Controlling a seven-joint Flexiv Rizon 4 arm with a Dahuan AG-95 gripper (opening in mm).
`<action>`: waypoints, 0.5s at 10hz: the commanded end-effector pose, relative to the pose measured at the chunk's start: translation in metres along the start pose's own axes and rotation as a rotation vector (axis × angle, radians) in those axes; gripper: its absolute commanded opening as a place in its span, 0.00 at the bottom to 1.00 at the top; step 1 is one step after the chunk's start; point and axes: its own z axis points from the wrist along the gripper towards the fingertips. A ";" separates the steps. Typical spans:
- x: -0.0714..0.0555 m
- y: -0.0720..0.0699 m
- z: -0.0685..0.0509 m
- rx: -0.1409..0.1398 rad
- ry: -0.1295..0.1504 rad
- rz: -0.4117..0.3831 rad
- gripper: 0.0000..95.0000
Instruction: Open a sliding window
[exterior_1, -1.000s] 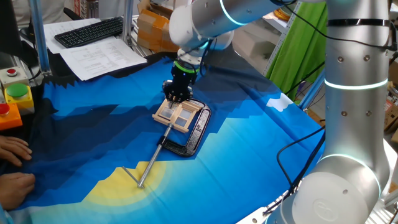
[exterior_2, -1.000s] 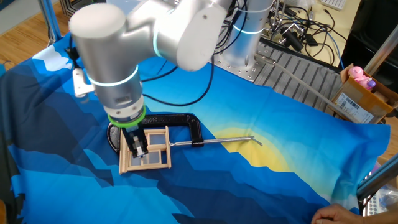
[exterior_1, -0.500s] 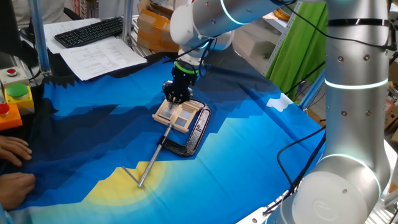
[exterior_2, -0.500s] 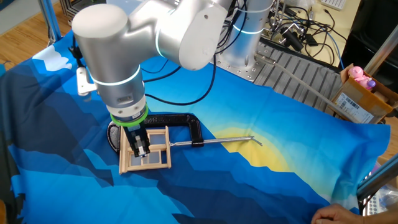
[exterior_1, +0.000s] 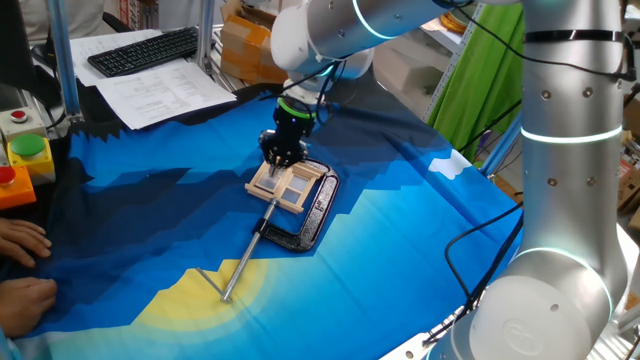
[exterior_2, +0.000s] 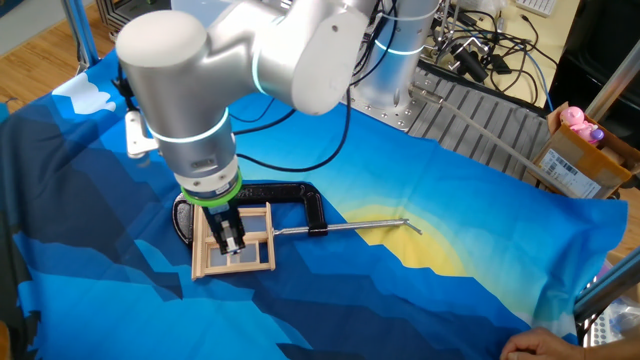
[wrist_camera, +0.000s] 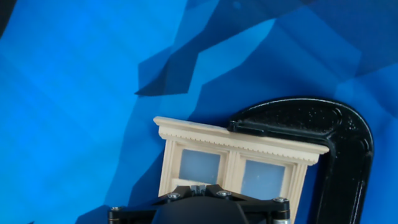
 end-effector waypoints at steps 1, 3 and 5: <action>0.001 0.002 0.000 0.003 0.005 -0.006 0.00; -0.001 0.001 0.001 0.004 -0.007 -0.012 0.00; -0.001 0.001 0.002 0.006 -0.010 -0.012 0.00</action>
